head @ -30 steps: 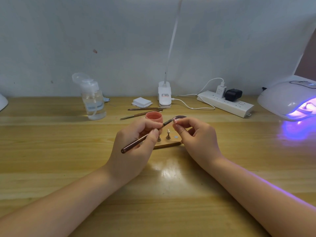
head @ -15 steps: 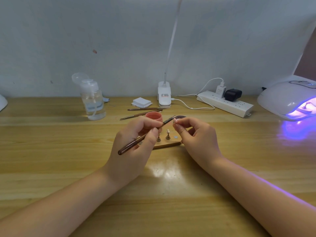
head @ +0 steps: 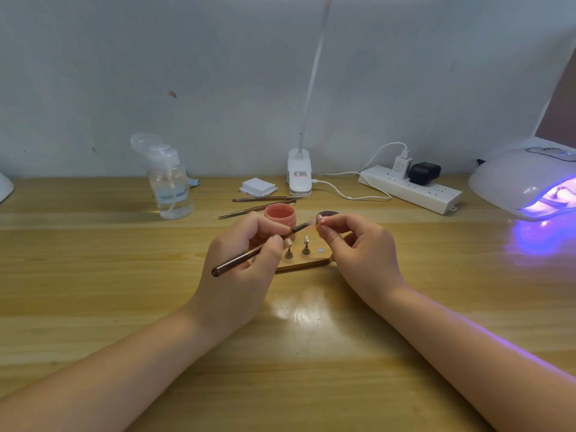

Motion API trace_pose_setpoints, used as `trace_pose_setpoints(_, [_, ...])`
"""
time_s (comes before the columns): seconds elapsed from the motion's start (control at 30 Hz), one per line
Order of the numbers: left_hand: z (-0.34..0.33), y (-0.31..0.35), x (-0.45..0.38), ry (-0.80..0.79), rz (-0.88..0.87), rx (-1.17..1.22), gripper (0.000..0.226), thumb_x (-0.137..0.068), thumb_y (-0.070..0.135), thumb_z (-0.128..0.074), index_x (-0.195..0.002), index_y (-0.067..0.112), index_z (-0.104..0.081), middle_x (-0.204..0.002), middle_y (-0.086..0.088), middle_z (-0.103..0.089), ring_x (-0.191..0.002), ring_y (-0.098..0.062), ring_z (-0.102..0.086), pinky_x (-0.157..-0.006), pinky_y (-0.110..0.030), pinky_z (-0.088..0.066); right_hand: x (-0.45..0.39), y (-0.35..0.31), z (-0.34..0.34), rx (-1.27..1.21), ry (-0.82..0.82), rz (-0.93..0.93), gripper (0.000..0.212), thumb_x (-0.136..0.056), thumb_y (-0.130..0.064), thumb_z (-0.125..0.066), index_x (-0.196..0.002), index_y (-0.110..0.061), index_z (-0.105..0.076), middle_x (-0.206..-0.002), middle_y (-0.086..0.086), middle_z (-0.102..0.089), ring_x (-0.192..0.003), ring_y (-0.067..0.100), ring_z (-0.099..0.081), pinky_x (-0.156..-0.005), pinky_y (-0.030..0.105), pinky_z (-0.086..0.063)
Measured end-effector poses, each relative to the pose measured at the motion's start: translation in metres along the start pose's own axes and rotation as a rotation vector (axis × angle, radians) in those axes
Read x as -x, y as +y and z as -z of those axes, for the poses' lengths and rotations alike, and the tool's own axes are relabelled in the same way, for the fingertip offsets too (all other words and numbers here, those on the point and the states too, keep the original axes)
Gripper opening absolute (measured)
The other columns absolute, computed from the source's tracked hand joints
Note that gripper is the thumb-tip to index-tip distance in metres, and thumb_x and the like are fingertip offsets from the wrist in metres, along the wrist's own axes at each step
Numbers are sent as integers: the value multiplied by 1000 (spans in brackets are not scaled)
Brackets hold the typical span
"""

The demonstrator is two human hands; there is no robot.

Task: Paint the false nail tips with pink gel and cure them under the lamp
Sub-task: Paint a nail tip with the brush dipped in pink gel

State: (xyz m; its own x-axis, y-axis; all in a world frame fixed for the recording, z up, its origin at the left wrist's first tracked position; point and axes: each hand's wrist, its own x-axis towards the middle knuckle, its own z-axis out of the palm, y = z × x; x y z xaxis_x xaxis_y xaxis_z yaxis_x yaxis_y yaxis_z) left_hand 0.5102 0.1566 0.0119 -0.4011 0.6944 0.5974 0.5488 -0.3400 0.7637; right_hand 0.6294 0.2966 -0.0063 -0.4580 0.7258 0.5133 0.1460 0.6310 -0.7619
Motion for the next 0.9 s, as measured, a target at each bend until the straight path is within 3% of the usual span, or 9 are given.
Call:
trace_pose_setpoints(0.2, [-2,1,0,-56,4,-9,18,-89,19,-55,-101,13,-67,-91,-1,-72,-86,-15,-68,-72,-26,-55,0,0,0,-2,4,4,9,-87,-20,-69,-96,-19,-73,-86,-11,-69,-69,13,-63,-68,45,-54])
trace_pose_setpoints(0.33, [0,0,0,24,-14,-20,15,-91,22,-53,-97,18,-66,-85,9,-70,-82,-7,-66,-71,-17,-49,0,-1,1,-5,9,-1,10,-87,-21,-68,-96,-19,-72,-86,-14,-68,-67,12,-62,-68,45,-54])
trace_pose_setpoints(0.43, [-2,2,2,38,-31,43,14,-92,25,-55,-103,25,-64,-88,7,-71,-83,-10,-67,-75,-23,-51,1,-2,1,-1,23,12,9,-87,-23,-68,-95,-21,-72,-83,-15,-67,-65,11,-62,-68,43,-54])
trace_pose_setpoints(0.6, [-2,2,2,-11,-86,16,15,-91,10,-62,-104,13,-69,-99,-2,-70,-84,-16,-68,-75,-24,-53,2,-3,1,-10,69,66,5,-87,-21,-69,-92,-23,-71,-81,-16,-67,-60,14,-62,-61,35,-53])
trace_pose_setpoints(0.73, [0,0,1,-48,-150,-65,13,-93,20,-60,-96,12,-71,-95,7,-68,-98,-11,-62,-83,-19,-44,1,-2,-1,-34,103,74,6,-86,-21,-71,-87,-27,-69,-79,-16,-68,-56,15,-61,-57,30,-50])
trace_pose_setpoints(0.9, [-3,-2,3,-44,-147,-92,22,-92,14,-57,-112,16,-65,-103,4,-67,-100,-15,-64,-83,-19,-50,2,-2,-1,-35,95,79,7,-86,-21,-71,-88,-27,-69,-80,-15,-68,-57,16,-62,-57,34,-52])
